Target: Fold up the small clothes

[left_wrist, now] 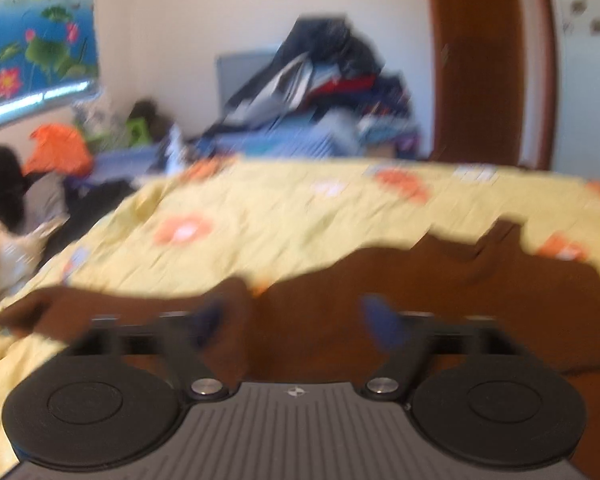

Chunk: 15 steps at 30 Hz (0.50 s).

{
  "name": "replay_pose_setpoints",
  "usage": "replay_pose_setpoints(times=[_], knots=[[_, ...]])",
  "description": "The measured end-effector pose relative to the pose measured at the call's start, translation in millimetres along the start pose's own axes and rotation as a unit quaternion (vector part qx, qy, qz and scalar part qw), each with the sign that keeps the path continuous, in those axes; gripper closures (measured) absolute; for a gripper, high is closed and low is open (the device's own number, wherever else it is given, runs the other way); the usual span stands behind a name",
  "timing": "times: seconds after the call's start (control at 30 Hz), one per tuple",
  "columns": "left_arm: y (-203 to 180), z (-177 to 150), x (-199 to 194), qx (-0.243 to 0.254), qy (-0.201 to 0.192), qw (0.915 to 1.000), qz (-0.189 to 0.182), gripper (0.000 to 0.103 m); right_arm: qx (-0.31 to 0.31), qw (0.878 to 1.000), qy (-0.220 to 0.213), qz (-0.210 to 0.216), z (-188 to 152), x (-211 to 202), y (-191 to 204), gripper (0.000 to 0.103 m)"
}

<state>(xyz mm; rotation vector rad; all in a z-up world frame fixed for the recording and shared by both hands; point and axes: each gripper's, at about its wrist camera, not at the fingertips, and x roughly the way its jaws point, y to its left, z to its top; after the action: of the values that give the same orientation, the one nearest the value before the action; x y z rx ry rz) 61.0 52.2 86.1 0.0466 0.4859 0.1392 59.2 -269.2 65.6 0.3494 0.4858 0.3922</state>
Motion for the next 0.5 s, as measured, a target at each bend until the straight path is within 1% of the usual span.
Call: replay_pose_setpoints(times=[0.03, 0.07, 0.1, 0.13, 0.17, 0.2, 0.23, 0.27, 0.3, 0.37, 0.4, 0.43, 0.47, 0.5], knots=[[-9, 0, 4, 0.002, -0.011, 0.9998, -0.015, 0.011, -0.015, 1.0, 0.008, -0.019, 11, 13, -3, 0.0], [-18, -1, 14, 0.004, -0.006, 0.9994, -0.035, 0.011, -0.03, 0.998, 0.024, -0.046, 19, 31, -8, 0.0], [-25, -3, 28, 0.003, 0.016, 0.9984, -0.053, 0.011, -0.037, 0.996, 0.042, -0.072, 23, 48, -15, 0.0], [-30, -7, 43, -0.002, 0.045, 0.9968, -0.066, 0.011, -0.038, 0.992, 0.069, -0.096, 25, 67, -25, 0.0], [-33, -13, 62, -0.008, 0.083, 0.9937, -0.075, 0.012, -0.034, 0.988, 0.098, -0.112, 24, 82, -35, 0.002], [-35, -19, 77, -0.011, 0.117, 0.9899, -0.08, 0.012, -0.028, 0.983, 0.132, -0.123, 18, 96, -46, 0.001], [-34, -27, 90, -0.015, 0.144, 0.9861, -0.081, 0.011, -0.043, 0.983, 0.135, -0.119, 12, 99, -51, 0.0], [-34, -35, 90, -0.004, 0.117, 0.99, -0.079, 0.007, -0.073, 0.983, 0.127, -0.111, 5, 96, -50, 0.0], [-34, -41, 90, 0.009, 0.105, 0.9907, -0.086, 0.006, -0.104, 0.979, 0.133, -0.112, 0, 95, -48, 0.0], [-29, -41, 90, -0.003, 0.103, 0.9894, -0.103, 0.002, -0.154, 0.969, 0.152, -0.12, -6, 96, -40, 0.0], [-28, -41, 91, -0.008, 0.101, 0.9891, -0.107, 0.001, -0.166, 0.966, 0.163, -0.117, -3, 97, -39, 0.0], [-29, -41, 91, -0.008, 0.101, 0.9889, -0.108, 0.0, -0.158, 0.966, 0.169, -0.111, 5, 97, -38, 0.003], [-30, -41, 92, -0.008, 0.1, 0.9893, -0.106, 0.0, -0.143, 0.97, 0.164, -0.104, 16, 97, -41, 0.004], [-31, -41, 92, -0.006, 0.099, 0.9897, -0.103, 0.0, -0.129, 0.976, 0.143, -0.098, 30, 96, -44, 0.004]])
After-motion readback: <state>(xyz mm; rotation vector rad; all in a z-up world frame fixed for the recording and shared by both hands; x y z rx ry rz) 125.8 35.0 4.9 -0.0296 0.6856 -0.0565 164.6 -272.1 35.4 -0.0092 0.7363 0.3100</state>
